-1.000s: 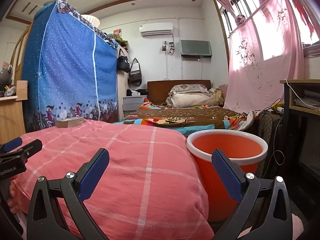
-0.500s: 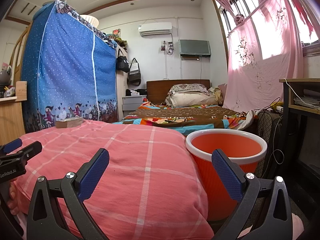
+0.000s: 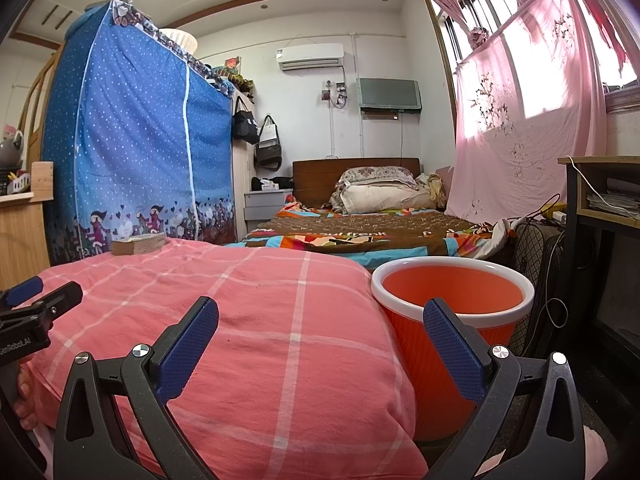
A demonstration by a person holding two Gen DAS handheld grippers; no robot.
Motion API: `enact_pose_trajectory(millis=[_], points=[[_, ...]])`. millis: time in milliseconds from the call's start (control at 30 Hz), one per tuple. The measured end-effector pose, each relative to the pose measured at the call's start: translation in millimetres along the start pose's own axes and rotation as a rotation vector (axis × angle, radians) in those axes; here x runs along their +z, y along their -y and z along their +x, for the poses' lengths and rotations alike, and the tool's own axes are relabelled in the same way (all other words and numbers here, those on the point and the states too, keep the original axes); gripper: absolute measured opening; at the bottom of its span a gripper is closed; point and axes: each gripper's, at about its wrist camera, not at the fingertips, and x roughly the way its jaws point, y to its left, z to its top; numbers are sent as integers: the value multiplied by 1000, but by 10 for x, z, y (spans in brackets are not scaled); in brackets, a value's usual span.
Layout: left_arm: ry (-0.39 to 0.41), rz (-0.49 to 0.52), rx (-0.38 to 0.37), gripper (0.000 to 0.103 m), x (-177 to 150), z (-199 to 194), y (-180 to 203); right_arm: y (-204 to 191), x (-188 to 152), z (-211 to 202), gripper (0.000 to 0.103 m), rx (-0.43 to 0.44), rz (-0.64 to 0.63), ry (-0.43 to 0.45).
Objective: Collect trash
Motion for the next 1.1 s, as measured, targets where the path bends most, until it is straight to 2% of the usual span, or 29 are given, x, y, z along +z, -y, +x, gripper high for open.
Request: enact_pose_trajectory(millis=[1100], points=[[1, 3, -4, 103, -12, -20, 8, 14, 3, 1, 103, 1, 1, -2]])
